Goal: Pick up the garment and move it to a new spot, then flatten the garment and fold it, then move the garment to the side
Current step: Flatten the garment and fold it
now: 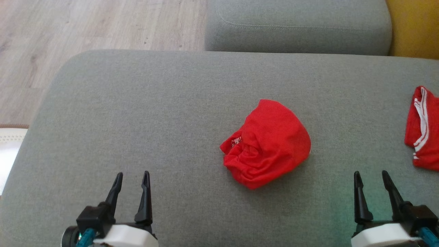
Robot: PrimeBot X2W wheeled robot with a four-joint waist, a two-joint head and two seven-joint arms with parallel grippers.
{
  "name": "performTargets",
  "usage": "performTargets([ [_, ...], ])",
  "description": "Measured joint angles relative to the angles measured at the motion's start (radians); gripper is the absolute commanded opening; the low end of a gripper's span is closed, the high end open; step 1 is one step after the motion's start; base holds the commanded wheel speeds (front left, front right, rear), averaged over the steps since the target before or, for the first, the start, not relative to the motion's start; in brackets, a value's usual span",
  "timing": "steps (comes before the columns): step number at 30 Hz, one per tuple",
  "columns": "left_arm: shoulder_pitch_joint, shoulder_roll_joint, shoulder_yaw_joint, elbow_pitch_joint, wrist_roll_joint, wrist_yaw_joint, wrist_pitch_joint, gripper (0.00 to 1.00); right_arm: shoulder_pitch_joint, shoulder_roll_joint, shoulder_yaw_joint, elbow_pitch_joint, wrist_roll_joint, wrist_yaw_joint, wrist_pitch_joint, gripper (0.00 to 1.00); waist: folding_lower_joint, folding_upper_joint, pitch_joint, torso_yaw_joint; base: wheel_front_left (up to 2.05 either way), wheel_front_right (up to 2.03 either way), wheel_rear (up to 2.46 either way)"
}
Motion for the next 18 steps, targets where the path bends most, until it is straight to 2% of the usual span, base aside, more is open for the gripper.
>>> performTargets([
  [12, -0.005, -0.005, 0.015, 0.003, 0.028, -0.026, 0.000, 1.00, -0.002, 0.000, 0.016, 0.007, 0.002, 0.000, 0.000, 1.00, 0.0000, 0.0000, 0.018, -0.028, 0.00, 0.00, 0.00],
  [15, -0.024, -0.004, -0.042, -0.002, 0.038, -0.042, 0.000, 1.00, -0.004, 0.000, 0.015, 0.006, 0.002, 0.000, 0.000, 1.00, 0.0000, 0.0000, 0.029, -0.035, 0.00, 0.00, 0.00],
  [18, -0.088, -0.005, -0.170, 0.000, 0.047, -0.063, 0.000, 1.00, -0.010, 0.000, 0.019, 0.005, 0.002, 0.000, 0.000, 1.00, 0.0000, 0.0000, 0.043, -0.044, 0.00, 0.00, 0.00],
])
